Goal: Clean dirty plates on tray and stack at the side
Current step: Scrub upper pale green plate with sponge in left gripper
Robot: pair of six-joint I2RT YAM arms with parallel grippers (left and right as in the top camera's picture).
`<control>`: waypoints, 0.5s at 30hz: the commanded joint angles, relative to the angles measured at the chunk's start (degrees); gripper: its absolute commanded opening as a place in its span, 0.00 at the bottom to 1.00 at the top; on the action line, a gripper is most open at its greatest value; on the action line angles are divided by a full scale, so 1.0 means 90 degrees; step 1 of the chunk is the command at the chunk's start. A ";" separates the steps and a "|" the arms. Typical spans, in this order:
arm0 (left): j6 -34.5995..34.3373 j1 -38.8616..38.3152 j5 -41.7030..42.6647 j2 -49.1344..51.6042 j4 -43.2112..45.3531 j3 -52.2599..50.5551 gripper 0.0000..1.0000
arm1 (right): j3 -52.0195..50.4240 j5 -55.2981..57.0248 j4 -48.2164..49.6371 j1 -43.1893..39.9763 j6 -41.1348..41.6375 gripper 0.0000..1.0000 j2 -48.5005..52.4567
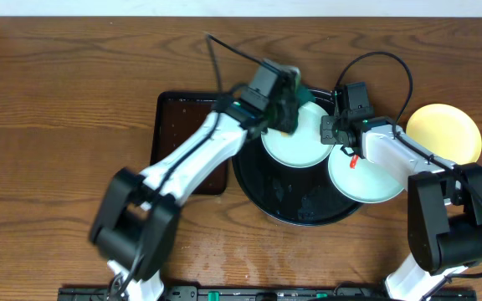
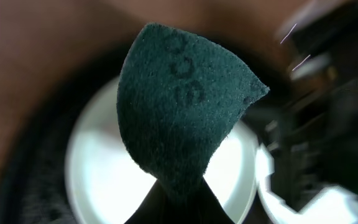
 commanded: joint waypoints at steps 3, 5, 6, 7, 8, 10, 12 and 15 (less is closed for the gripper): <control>-0.1273 0.0022 -0.0357 -0.0221 -0.0075 0.0044 0.08 | -0.0039 0.0029 0.0022 -0.0027 -0.0036 0.01 0.0061; -0.1795 0.0022 -0.0442 -0.0165 -0.0068 -0.0024 0.08 | -0.0039 0.0032 0.0022 -0.0027 -0.0036 0.01 0.0061; -0.2035 0.0019 -0.0442 -0.0114 -0.0063 -0.0049 0.08 | -0.0039 0.0029 0.0022 -0.0027 -0.0036 0.01 0.0061; -0.2195 0.0010 -0.0442 -0.0068 -0.0053 -0.0053 0.08 | -0.0039 0.0032 0.0022 -0.0027 -0.0036 0.01 0.0061; -0.2363 0.0007 -0.0442 -0.0005 -0.0041 -0.0061 0.08 | -0.0039 0.0032 0.0022 -0.0027 -0.0036 0.01 0.0061; -0.2713 -0.0007 -0.0444 0.0138 -0.0034 -0.0061 0.08 | -0.0039 0.0032 0.0022 -0.0027 -0.0036 0.01 0.0061; -0.3121 -0.0032 -0.0444 0.0340 0.0056 -0.0061 0.08 | -0.0039 0.0029 0.0022 -0.0027 -0.0036 0.01 0.0061; -0.3577 -0.0114 -0.0440 0.0675 0.0389 -0.0061 0.08 | -0.0039 0.0029 0.0022 -0.0027 -0.0036 0.01 0.0061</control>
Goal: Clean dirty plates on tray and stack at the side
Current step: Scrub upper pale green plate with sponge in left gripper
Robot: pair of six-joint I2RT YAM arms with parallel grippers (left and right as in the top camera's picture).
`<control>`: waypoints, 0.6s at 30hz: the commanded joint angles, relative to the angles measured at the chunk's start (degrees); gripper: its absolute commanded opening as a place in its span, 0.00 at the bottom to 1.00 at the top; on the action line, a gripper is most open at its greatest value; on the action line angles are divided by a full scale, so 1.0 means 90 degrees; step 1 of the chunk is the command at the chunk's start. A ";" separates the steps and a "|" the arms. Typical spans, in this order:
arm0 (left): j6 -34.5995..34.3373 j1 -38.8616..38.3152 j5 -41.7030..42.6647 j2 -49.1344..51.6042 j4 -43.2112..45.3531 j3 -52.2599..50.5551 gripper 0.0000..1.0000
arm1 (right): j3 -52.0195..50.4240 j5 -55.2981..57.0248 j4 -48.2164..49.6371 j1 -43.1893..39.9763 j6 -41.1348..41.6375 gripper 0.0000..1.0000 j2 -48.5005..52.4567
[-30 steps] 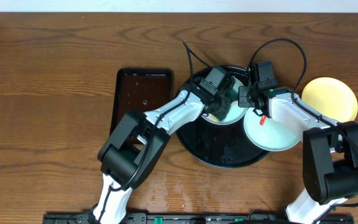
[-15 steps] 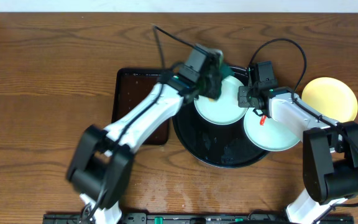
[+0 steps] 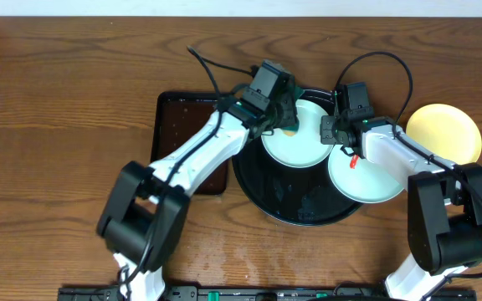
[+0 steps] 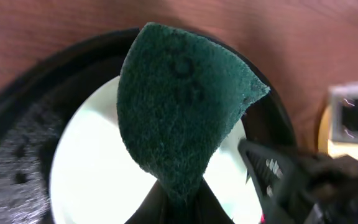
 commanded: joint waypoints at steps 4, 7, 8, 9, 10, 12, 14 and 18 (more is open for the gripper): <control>-0.1078 -0.0228 -0.0056 0.0644 0.0566 -0.0058 0.08 | -0.0039 0.0032 0.0019 -0.0027 -0.0034 0.01 0.0061; -0.1073 -0.0330 -0.0056 0.0721 0.0675 -0.0058 0.07 | -0.0039 0.0029 0.0019 -0.0027 -0.0034 0.01 0.0061; -0.1071 -0.0367 -0.0053 0.0736 0.0707 -0.0058 0.08 | -0.0039 0.0029 0.0022 -0.0027 -0.0034 0.01 0.0061; -0.1073 -0.0398 -0.0053 0.0736 0.0726 -0.0058 0.07 | -0.0039 0.0029 0.0022 -0.0027 -0.0034 0.01 0.0061; -0.1073 -0.0427 -0.0053 0.0736 0.0753 -0.0058 0.08 | -0.0039 0.0032 0.0019 -0.0027 -0.0034 0.01 0.0061; -0.1076 -0.0498 -0.0056 0.0736 0.0799 -0.0058 0.07 | -0.0039 0.0029 0.0022 -0.0027 -0.0034 0.01 0.0061; -0.1073 -0.0561 -0.0058 0.0736 0.0797 -0.0061 0.07 | -0.0039 0.0032 0.0022 -0.0027 -0.0034 0.01 0.0061; -0.1073 -0.0680 -0.0066 0.0789 0.0780 -0.0063 0.07 | -0.0039 0.0029 0.0019 -0.0027 -0.0034 0.01 0.0061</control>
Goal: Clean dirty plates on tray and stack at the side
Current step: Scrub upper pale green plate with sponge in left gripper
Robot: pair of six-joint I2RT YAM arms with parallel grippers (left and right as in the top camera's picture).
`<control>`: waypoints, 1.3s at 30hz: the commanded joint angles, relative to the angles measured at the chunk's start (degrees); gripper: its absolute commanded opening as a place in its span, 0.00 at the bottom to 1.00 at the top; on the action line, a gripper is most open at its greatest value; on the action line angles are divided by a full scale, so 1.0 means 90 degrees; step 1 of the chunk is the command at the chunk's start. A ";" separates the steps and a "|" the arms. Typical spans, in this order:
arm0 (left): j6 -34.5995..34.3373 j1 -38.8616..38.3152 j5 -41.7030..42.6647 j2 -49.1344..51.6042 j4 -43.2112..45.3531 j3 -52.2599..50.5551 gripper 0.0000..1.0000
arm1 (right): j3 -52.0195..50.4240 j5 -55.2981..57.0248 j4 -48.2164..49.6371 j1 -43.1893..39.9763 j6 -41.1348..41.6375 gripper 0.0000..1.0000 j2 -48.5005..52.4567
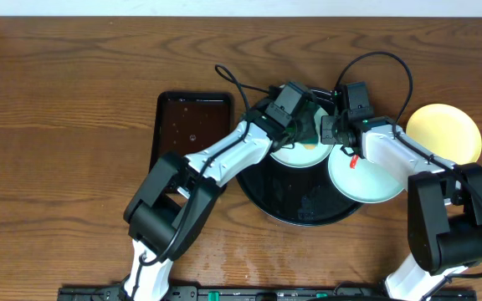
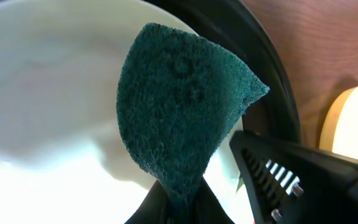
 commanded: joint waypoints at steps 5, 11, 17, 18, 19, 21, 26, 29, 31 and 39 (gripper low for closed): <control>-0.0041 -0.0163 -0.0204 0.0274 0.0029 -0.0010 0.07 | -0.0039 0.0032 0.0017 -0.0027 -0.0034 0.01 0.0061; -0.0036 -0.0163 -0.0206 0.0403 -0.0146 -0.0012 0.08 | -0.0039 0.0032 0.0015 -0.0027 -0.0034 0.01 0.0061; 0.0401 -0.0163 -0.0515 0.0403 -0.0529 -0.0017 0.08 | -0.0039 0.0032 0.0015 -0.0027 -0.0034 0.01 0.0061; 0.0580 -0.0160 -0.0699 0.0403 -0.0585 -0.0015 0.08 | -0.0039 0.0029 0.0015 -0.0027 -0.0034 0.01 0.0061; 0.0767 -0.0160 -0.0916 0.0403 -0.0639 -0.0015 0.07 | -0.0039 0.0032 0.0015 -0.0027 -0.0034 0.01 0.0061; 0.1156 -0.0160 -0.1392 0.0403 -0.0699 -0.0015 0.08 | -0.0039 0.0029 0.0015 -0.0027 -0.0034 0.01 0.0061; 0.2120 -0.0160 -0.2409 0.0403 -0.0709 -0.0015 0.08 | -0.0039 0.0029 0.0015 -0.0027 -0.0034 0.01 0.0061; 0.2557 -0.0160 -0.2914 0.0401 -0.0697 -0.0015 0.08 | -0.0039 0.0032 0.0017 -0.0027 -0.0034 0.01 0.0061; 0.2747 -0.0160 -0.3152 0.0401 -0.0685 -0.0015 0.08 | -0.0039 0.0032 0.0017 -0.0027 -0.0034 0.01 0.0061; 0.2997 -0.0160 -0.4194 0.0270 -0.0583 -0.0015 0.08 | -0.0039 0.0029 0.0015 -0.0027 -0.0034 0.01 0.0061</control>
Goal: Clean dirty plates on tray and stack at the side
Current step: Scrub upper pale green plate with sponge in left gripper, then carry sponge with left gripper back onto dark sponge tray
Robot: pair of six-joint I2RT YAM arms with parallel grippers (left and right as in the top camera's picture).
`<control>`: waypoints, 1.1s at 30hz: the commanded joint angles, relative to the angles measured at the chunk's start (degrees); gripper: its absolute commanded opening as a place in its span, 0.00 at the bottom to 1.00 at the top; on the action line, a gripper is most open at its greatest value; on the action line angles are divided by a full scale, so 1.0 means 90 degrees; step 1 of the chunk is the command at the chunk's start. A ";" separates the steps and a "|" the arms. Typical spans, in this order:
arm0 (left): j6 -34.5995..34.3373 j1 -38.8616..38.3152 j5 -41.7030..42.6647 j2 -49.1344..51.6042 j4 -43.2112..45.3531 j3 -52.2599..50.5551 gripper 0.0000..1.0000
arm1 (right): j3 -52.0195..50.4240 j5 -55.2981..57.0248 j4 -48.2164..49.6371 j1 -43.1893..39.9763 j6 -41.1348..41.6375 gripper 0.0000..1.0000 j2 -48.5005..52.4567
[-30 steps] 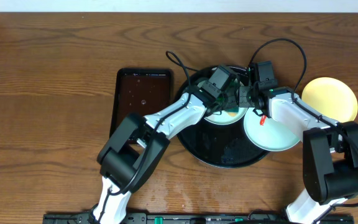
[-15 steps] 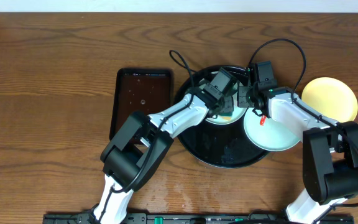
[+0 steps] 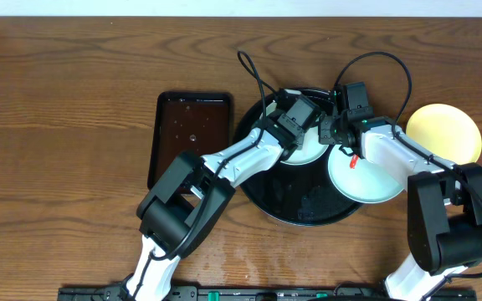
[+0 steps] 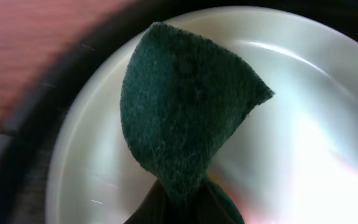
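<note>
A pale green plate (image 3: pixel 307 153) lies at the back of the round black tray (image 3: pixel 291 201), mostly under my left arm. My left gripper (image 3: pixel 299 117) is over it, shut on a dark green scouring pad (image 4: pixel 185 106). The left wrist view shows the pad standing up from the fingers (image 4: pixel 219 202) close above the plate (image 4: pixel 303 112), with a reddish smear (image 4: pixel 353 186) on the plate at the lower right. My right gripper (image 3: pixel 331 130) sits at this plate's right rim; its jaws are hidden under the wrist.
A second pale plate (image 3: pixel 366 176) lies over the tray's right edge under the right arm. A yellow plate (image 3: pixel 447 134) rests on the table at the far right. A wet black rectangular tray (image 3: pixel 187 134) stands left of the round one.
My left gripper has moved a little to the right and turned over the plate, pad still held. The wrist view now looks at the plate's other side. The right arm has not moved.
My left gripper held the pad above the plate's left side, near the tray's back rim. It then stood further right and lower over the plate, and now close above its centre. The right gripper stayed at the plate's right rim throughout.
</note>
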 commanded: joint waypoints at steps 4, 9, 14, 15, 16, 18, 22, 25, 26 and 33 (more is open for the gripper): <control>0.0605 0.0146 -0.1178 -0.0257 0.0109 -0.0032 0.08 | -0.0039 0.0231 -0.0015 -0.0032 -0.0036 0.01 0.0061; 0.0546 0.0146 -0.1171 -0.0797 0.0095 -0.0032 0.08 | -0.0039 0.0231 -0.0012 -0.0032 -0.0036 0.01 0.0061; 0.0206 0.0146 -0.1149 -0.1664 -0.0248 -0.0032 0.08 | -0.0039 0.0231 -0.0015 -0.0032 -0.0036 0.01 0.0061; 0.0170 0.0146 -0.1071 -0.1843 -0.0406 -0.0032 0.08 | -0.0039 0.0233 -0.0015 -0.0032 -0.0036 0.08 0.0061; 0.0170 0.0153 -0.0996 -0.2021 -0.0588 -0.0032 0.08 | -0.0039 0.0233 -0.0012 -0.0032 -0.0036 0.13 0.0061; 0.0175 0.0177 -0.0816 -0.2334 -0.1030 -0.0032 0.08 | -0.0039 0.0233 -0.0015 -0.0032 -0.0036 0.19 0.0061; 0.0177 0.0386 -0.0457 -0.2854 -0.2028 -0.0032 0.08 | -0.0039 0.0233 -0.0012 -0.0032 -0.0034 0.18 0.0061; 0.0206 0.0719 -0.0090 -0.3121 -0.2749 -0.0032 0.08 | -0.0039 0.0233 -0.0012 -0.0032 -0.0034 0.11 0.0061; 0.0202 0.0860 -0.0012 -0.3172 -0.2982 -0.0032 0.08 | -0.0039 0.0233 -0.0012 -0.0032 -0.0034 0.10 0.0061; 0.0245 0.1921 0.0240 -0.3174 -0.4116 -0.0041 0.08 | -0.0053 0.0233 -0.0007 -0.0032 -0.0012 0.10 0.0061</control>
